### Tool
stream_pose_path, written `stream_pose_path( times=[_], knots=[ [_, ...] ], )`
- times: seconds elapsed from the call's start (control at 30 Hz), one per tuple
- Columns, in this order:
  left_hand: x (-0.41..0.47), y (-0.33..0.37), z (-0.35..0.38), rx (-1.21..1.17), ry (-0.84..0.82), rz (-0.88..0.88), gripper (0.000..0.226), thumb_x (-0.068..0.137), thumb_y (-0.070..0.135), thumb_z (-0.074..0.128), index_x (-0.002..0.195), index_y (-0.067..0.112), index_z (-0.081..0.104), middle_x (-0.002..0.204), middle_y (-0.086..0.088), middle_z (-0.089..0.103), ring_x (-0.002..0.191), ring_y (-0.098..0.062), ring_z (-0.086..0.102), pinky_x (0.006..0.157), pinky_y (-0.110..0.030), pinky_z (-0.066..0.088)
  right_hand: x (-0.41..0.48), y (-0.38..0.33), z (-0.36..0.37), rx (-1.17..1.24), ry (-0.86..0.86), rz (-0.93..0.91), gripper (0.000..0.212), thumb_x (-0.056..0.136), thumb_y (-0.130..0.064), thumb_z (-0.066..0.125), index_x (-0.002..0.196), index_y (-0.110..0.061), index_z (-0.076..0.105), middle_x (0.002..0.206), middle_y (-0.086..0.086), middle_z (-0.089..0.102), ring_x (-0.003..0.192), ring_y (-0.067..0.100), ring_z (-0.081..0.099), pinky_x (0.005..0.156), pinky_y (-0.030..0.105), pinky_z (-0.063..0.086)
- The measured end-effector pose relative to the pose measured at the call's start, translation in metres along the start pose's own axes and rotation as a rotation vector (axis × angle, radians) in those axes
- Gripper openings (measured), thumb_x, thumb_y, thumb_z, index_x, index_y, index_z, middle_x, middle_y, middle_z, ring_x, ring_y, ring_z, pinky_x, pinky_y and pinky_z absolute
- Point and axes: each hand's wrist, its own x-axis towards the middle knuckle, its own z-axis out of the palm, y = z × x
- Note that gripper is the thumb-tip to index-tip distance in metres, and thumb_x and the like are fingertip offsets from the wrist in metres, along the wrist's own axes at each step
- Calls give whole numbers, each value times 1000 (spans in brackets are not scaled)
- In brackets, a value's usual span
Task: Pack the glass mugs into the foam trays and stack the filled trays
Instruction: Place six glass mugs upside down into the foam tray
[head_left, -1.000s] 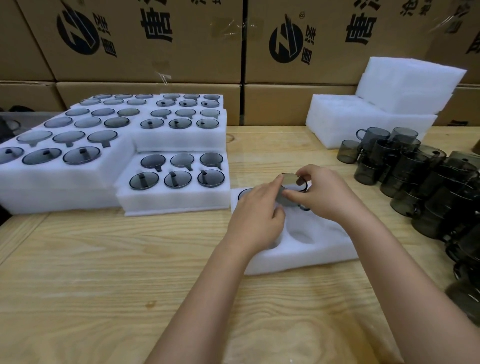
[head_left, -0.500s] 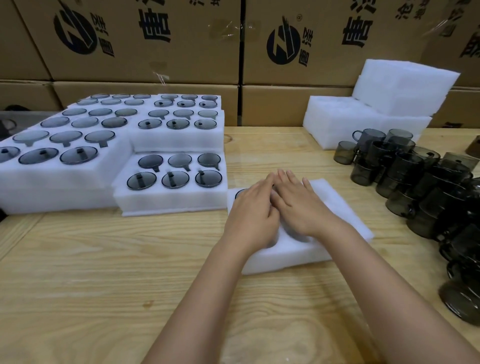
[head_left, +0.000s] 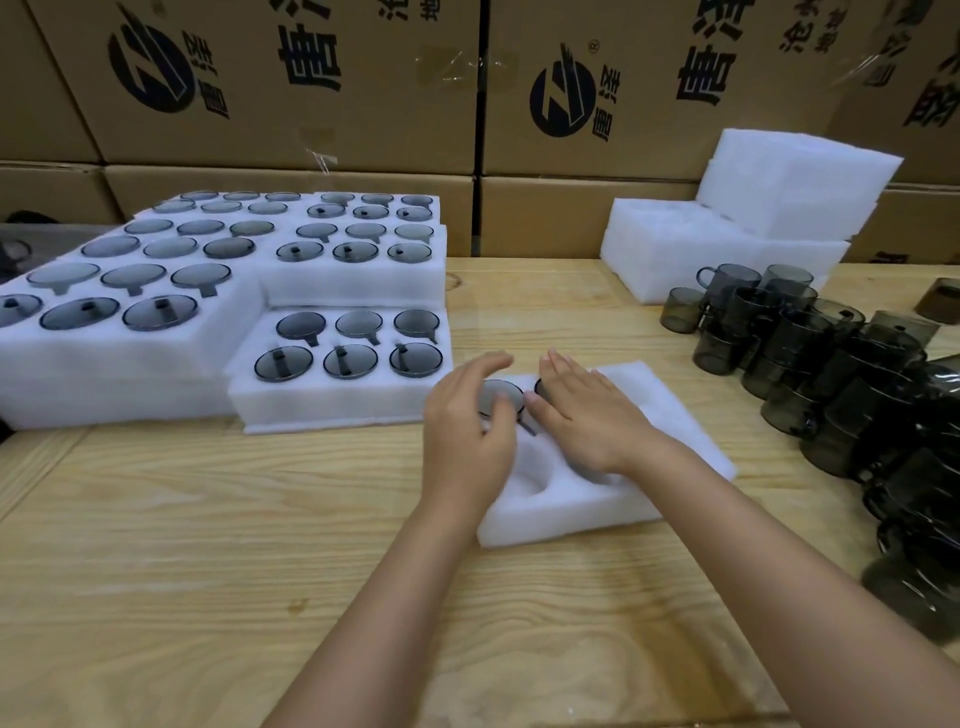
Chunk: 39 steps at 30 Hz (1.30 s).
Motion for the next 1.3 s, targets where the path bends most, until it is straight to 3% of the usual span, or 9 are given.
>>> stream_pose_path(
  times=[0.13,0.2,0.27,0.33,0.53,0.67,0.8,1.13,1.3],
  knots=[
    [-8,-24,-12,-181,-67,-191,48,80,-2,60,121,23,56,127,10,57,125,-6,48,101,-13,36,-1,4,-10,387,58,25,58,100,-42,30,147,-9,25,155,4,23,140,14,22,106,21,15],
    [-7,-31,-14,-297,-96,-273,62,76,-5,62,126,27,48,130,9,56,124,-3,49,102,-19,40,-3,16,-22,588,287,114,44,98,-34,43,139,-18,44,139,2,49,114,11,48,89,20,30],
    [-5,-33,-14,-363,-104,-294,67,71,1,58,128,31,42,131,6,56,123,0,49,102,-22,41,-1,40,-40,387,555,211,37,94,-23,49,129,-15,55,125,7,60,99,21,54,81,25,36],
    [-2,-36,-12,-414,-96,-321,70,73,-6,58,131,29,40,133,3,56,124,0,49,104,-22,40,3,72,-59,82,669,355,34,89,-19,51,121,-8,59,120,17,60,107,35,52,88,38,40],
    [3,-41,-10,-440,-83,-338,66,72,-6,55,130,23,43,124,4,62,120,-5,54,102,-27,42,9,154,-87,-344,474,566,51,89,-21,53,136,-7,40,141,18,40,131,38,27,107,48,24],
    [3,-41,-9,-423,-72,-335,66,66,4,54,128,23,44,119,7,65,120,-5,54,98,-18,40,22,176,-91,-461,392,562,46,90,-24,53,132,-7,47,139,16,43,131,36,28,106,47,25],
    [4,-42,-9,-425,-76,-333,65,66,5,55,128,19,45,119,4,65,120,-8,55,102,-25,41,34,181,-93,-550,418,573,34,88,-18,53,118,-3,55,128,19,50,125,34,35,103,45,27],
    [4,-46,-7,-458,-61,-339,60,65,3,55,123,16,47,118,0,65,122,-15,54,110,-45,36,50,165,-104,-479,434,595,9,86,-9,57,79,-3,56,79,11,41,90,33,44,88,43,37],
    [4,-46,-7,-465,-62,-333,57,66,4,55,121,19,49,117,1,66,121,-15,55,109,-46,36,48,148,-111,-378,451,540,18,88,-15,57,93,-2,70,93,18,57,87,36,52,73,36,46]
  ],
)
